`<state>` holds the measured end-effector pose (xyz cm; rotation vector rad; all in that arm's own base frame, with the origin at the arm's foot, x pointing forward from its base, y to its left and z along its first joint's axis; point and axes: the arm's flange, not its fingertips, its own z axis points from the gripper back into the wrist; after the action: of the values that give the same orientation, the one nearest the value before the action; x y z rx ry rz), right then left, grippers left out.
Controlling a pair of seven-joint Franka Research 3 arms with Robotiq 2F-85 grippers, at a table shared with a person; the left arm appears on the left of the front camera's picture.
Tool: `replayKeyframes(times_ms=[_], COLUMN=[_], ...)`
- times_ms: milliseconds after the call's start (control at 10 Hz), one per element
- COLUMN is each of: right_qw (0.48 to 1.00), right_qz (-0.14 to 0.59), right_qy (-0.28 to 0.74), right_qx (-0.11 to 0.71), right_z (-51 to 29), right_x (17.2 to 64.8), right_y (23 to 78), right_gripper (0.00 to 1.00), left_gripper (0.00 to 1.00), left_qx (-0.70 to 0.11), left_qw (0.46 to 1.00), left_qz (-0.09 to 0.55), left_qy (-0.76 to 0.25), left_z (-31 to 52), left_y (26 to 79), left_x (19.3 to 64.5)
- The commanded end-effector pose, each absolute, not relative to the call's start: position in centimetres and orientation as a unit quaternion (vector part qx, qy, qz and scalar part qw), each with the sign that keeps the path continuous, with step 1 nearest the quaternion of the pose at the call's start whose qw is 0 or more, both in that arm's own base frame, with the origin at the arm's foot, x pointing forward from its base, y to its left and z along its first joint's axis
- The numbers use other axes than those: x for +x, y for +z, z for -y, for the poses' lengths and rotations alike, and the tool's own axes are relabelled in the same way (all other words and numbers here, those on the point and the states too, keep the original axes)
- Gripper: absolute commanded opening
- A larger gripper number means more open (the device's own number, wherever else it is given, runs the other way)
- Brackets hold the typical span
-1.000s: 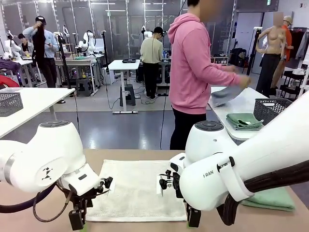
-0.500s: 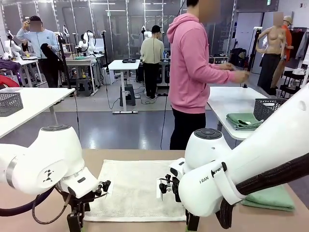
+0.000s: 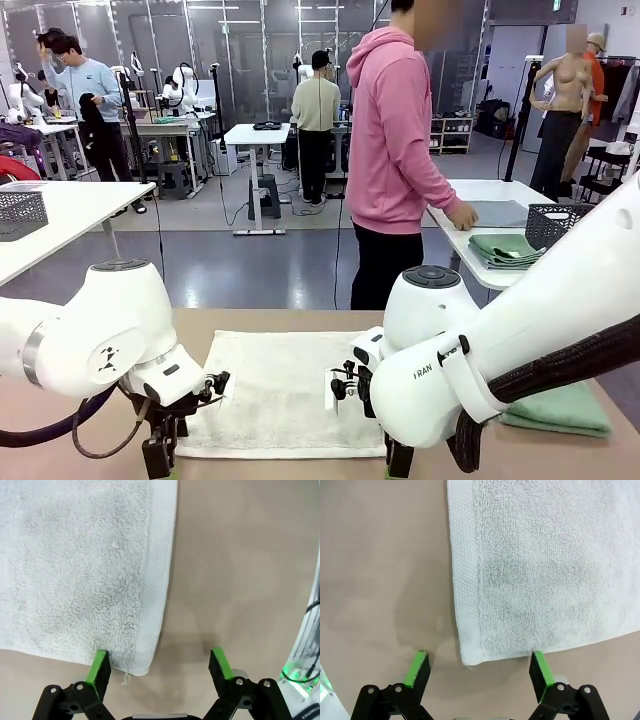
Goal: Fold the towels and place them in the basket.
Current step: When a person lays out a Towel with hook on the table, fold it in half twice.
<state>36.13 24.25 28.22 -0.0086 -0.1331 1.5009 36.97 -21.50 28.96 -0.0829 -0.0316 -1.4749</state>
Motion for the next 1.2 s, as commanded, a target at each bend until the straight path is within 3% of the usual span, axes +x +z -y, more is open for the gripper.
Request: replayKeyframes(times_ms=[0,500,600,700,800,900,1100], right_qw=[0.728,0.721,0.724,0.723,0.722,0.721,0.721], right_qz=[0.057,0.049,0.044,0.044,0.045,0.045,0.046], right_qy=[0.683,0.691,0.688,0.69,0.691,0.692,0.691], right_qx=[0.005,0.012,0.007,0.005,0.006,0.006,0.006], right_z=[-23.75,-24.2,-24.14,-24.13,-24.17,-24.26,-24.3], right_x=[36.47,36.89,37.01,37.1,37.13,37.12,37.11], right_y=[27.62,27.84,27.86,27.9,27.99,28.11,28.24], right_gripper=[1.0,1.0,0.82,0.46,0.24,0.0,0.0], left_gripper=[1.0,1.0,0.81,0.56,0.22,0.0,0.0], left_qx=[-0.047,-0.058,-0.059,-0.058,-0.059,-0.06,-0.06], left_qw=[0.733,0.731,0.732,0.732,0.732,0.732,0.731], left_qz=[0.015,0.006,0.005,0.005,0.004,0.004,0.005], left_qy=[-0.678,-0.68,-0.679,-0.679,-0.678,-0.679,-0.68], left_z=[21.85,21.77,21.76,21.73,21.72,21.73,21.78], left_y=[28.8,28.73,28.75,28.83,28.87,28.89,28.89], left_x=[38.02,38.14,38.16,38.24,38.31,38.35,38.5])
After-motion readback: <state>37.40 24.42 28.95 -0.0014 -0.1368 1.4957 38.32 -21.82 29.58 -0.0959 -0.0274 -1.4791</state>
